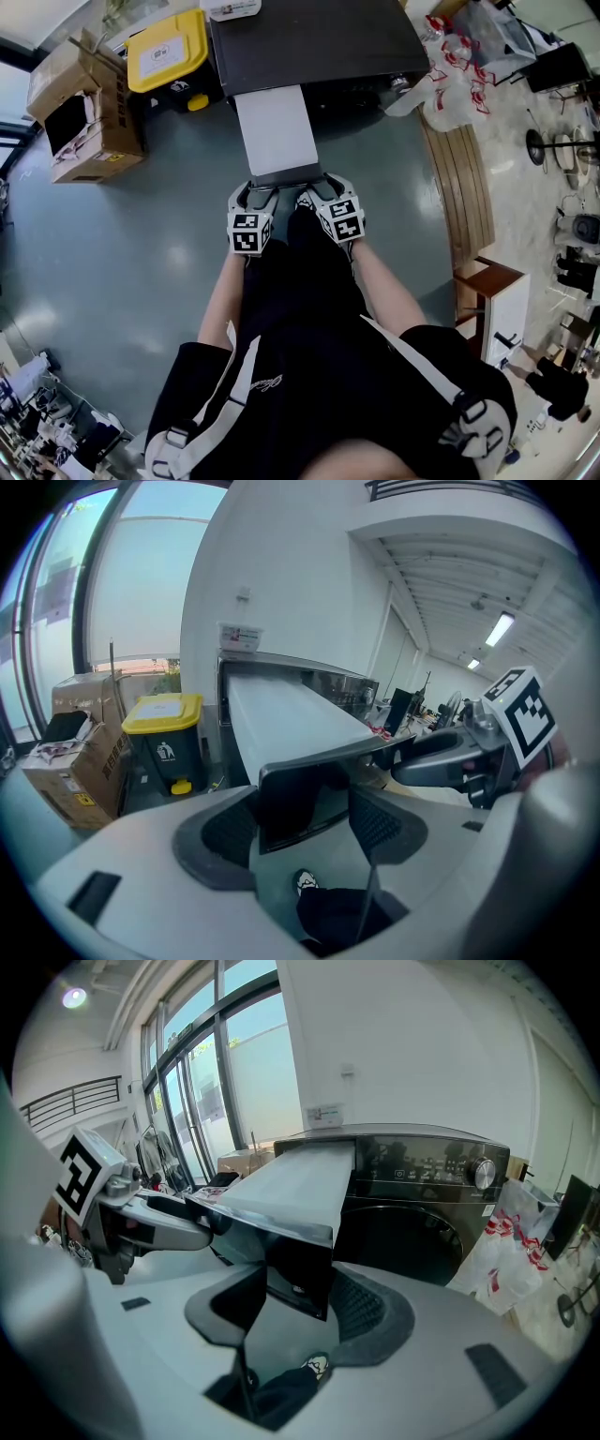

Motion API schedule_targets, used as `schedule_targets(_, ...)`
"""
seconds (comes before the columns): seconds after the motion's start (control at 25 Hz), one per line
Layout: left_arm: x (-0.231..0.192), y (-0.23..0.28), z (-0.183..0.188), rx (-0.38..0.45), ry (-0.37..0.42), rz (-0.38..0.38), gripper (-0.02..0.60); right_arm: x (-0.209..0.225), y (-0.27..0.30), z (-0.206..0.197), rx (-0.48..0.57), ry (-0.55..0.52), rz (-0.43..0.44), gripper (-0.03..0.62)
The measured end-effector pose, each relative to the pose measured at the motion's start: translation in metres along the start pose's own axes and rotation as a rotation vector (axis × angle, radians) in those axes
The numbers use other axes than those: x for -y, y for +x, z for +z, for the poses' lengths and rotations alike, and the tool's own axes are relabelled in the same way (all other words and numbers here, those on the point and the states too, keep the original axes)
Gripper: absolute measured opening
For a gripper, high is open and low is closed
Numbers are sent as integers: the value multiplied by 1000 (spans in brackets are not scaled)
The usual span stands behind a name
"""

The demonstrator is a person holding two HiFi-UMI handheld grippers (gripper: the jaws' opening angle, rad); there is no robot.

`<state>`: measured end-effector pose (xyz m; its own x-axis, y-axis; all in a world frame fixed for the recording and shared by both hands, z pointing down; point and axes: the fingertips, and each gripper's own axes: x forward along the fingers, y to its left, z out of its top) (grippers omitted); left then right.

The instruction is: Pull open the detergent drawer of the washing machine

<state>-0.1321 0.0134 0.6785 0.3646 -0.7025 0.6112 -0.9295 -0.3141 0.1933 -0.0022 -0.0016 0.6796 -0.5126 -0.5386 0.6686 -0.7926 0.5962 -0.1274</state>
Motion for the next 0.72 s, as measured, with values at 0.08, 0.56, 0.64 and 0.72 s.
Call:
schedule_targets(0.08,-1,-1,0,-1,2,1,298,0,1,0,4,0,0,219)
schedule_targets(0.56,-10,-12,-4,3,-58,17,285,-4,-9,-5,-15,1,-36,213)
schedule_targets(0.64,-7,-18,-7,1,-51,13,282,-3,-16,-6,-11,12,-44,207)
schedule_targets(0.72,-7,-25,-8,0,-42,11,278,-4,-23,-6,-4,19,-58,204)
